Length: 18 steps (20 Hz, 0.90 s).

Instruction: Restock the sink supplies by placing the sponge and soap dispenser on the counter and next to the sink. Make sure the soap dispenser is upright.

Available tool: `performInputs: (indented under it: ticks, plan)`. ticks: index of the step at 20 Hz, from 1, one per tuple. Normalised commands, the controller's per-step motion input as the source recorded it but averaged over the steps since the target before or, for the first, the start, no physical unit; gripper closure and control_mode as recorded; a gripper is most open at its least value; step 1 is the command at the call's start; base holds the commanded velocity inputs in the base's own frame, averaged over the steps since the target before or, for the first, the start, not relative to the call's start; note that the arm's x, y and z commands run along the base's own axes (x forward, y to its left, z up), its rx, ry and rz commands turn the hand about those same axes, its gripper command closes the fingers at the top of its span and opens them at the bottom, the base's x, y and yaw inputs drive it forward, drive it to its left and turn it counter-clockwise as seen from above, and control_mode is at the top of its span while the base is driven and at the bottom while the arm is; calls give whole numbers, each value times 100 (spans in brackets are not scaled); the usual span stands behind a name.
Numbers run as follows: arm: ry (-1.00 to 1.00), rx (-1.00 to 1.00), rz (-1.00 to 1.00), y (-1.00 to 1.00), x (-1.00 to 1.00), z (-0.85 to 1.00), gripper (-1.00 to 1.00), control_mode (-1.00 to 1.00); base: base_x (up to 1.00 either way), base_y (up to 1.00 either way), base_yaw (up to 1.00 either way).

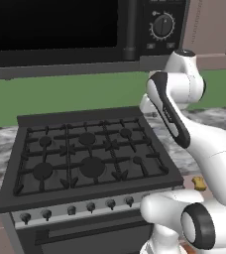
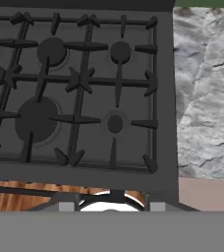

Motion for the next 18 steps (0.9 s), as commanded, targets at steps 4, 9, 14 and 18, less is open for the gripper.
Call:
performInputs:
  ticks: [4, 9, 14, 18]
  plan:
    - [-5, 2, -3, -37, -29, -39, -100, -100, 0, 0, 0]
    - [-1, 22, -12, -100, -79, -89, -100, -100, 0, 0, 0]
    - [11, 13, -9, -100, -21, -100, -100, -100, 0, 0, 0]
    - [9, 7, -1, -100, 2, -94, -100, -100, 0, 0, 0]
